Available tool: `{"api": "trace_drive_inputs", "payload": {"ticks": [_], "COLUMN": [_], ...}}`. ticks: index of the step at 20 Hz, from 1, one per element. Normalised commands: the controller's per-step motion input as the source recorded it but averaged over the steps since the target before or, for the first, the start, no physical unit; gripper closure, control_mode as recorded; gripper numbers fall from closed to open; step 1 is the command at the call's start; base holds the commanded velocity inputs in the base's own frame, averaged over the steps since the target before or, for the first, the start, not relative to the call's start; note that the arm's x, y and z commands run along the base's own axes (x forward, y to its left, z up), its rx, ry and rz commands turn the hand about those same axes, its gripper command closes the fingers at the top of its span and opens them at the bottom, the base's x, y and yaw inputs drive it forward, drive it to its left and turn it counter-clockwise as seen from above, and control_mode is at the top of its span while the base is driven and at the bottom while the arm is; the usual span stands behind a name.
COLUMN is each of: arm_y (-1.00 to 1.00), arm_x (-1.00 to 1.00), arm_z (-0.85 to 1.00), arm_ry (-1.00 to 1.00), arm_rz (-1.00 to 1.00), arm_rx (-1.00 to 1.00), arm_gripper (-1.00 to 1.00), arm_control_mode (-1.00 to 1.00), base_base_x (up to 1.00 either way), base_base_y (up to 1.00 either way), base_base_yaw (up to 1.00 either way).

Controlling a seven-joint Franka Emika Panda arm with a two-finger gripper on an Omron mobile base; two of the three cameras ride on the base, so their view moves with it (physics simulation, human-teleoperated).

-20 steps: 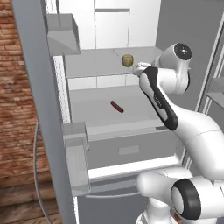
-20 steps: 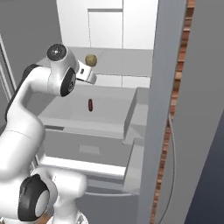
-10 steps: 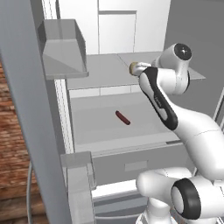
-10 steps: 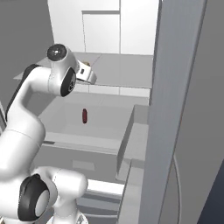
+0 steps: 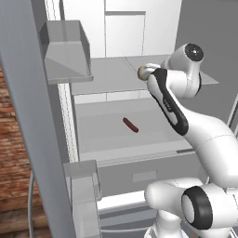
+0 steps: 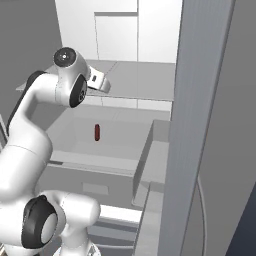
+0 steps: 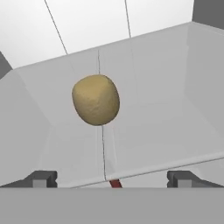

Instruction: Retrieve the sausage and cheese from the fridge and place them on the cutting board on the counter.

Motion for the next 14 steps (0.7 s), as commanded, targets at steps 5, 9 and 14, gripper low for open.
{"api": "trace_drive_inputs", "payload": {"ticks": [5,9,14], "arm_y": [0.06,0.14,0.05], "arm_x": [0.40,0.29,0.01], "arm_z": [0.30,0.01,-0.03], "arm_ry": [0.00,0.02,0.00], "arm_rz": [0.00,0.00,0.00], "arm_rx": [0.00,-0.01,-0.08], "arm_gripper": [-1.00,-1.00,-1.00], "arm_control_mode": [-1.00,-1.00,-1.00], "base_base_x": [0.00,0.00,0.00], "base_base_y": [0.00,0.00,0.00], "base_base_yaw": [0.00,0.00,0.00]}}
